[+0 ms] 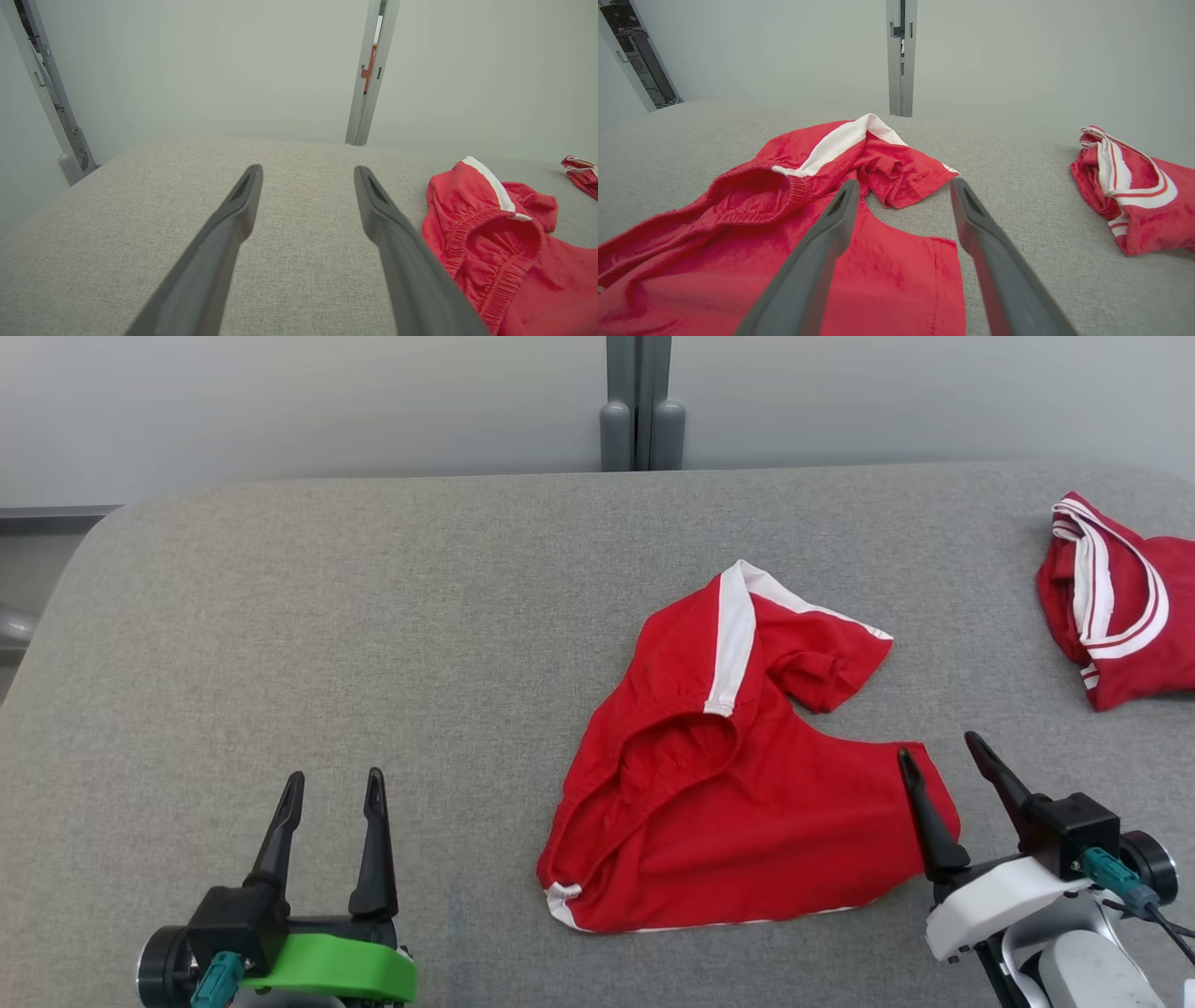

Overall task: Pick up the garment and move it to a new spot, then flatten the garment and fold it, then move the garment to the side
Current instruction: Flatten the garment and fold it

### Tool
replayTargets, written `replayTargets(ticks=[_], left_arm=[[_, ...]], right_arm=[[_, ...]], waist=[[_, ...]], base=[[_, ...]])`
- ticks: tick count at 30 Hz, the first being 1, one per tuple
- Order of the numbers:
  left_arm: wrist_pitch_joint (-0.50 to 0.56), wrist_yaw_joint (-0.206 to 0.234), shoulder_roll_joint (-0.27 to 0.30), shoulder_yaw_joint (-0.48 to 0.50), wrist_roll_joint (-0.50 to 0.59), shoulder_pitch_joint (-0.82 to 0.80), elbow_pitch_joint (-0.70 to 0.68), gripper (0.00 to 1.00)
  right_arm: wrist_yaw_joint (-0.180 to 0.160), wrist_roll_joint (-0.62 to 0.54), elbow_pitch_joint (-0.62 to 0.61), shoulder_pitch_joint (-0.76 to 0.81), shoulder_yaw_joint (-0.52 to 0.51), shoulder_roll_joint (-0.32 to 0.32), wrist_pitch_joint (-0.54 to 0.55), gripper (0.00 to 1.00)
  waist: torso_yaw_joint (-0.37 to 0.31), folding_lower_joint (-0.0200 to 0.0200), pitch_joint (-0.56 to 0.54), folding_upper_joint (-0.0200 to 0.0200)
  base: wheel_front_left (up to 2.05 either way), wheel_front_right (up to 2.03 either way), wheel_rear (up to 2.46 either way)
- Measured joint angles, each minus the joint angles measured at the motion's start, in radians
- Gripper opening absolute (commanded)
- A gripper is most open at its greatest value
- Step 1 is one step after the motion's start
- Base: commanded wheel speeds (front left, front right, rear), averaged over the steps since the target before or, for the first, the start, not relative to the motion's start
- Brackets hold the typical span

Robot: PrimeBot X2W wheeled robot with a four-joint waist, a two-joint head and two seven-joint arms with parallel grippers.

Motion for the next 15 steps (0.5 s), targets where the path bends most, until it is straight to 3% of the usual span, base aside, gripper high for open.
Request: replayTargets(ticks=[8, 15], left_arm=[[0.000, -0.004, 0.000, -0.011, 0.005, -0.001, -0.001, 1.00], [0.000, -0.005, 0.000, -0.023, 0.005, -0.007, 0.000, 1.00]], right_arm=[[0.000, -0.007, 0.047, -0.007, -0.069, 0.001, 0.035, 1.00], [0.000, -0.012, 0.172, -0.053, -0.093, 0.001, 0.093, 1.00]], waist=[[0.000, 0.0000, 0.012, 0.0000], [0.025, 0.0000, 0.035, 0.0000]], base=[[0.00, 0.00, 0.00], [0.00, 0.00, 0.00]])
